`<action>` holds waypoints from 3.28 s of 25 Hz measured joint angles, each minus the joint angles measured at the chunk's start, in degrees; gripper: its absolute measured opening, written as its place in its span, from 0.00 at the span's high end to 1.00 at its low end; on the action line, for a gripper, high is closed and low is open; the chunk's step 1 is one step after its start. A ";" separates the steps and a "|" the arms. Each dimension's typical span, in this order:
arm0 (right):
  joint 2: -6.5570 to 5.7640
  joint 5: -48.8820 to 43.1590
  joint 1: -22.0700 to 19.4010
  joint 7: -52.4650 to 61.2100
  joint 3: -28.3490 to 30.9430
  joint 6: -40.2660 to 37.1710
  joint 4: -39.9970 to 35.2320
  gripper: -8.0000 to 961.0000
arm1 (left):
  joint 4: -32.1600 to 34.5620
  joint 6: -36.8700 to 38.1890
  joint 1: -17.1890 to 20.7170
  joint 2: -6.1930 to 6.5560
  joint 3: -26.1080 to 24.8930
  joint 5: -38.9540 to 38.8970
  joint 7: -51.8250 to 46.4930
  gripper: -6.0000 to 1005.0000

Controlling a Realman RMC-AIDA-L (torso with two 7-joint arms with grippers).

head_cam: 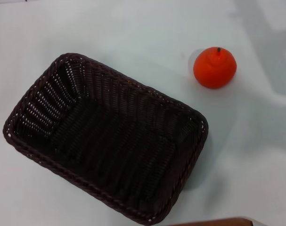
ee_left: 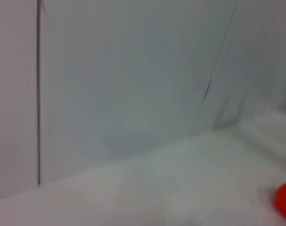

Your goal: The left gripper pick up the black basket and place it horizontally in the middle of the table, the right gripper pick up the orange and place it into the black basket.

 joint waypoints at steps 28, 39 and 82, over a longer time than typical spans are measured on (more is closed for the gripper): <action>0.33 0.00 -0.40 0.30 -0.87 2.77 0.06 0.03 | 3.76 6.97 -7.07 -11.89 30.63 36.09 -7.43 0.17; 0.19 -0.09 -0.62 1.43 -1.06 3.07 0.10 0.03 | 11.03 11.57 -7.95 -11.92 36.38 40.11 -7.04 0.20; -0.38 -0.09 3.27 0.98 -0.89 -10.88 -9.39 0.03 | 15.62 13.17 -12.95 -12.00 23.21 37.09 -29.61 0.84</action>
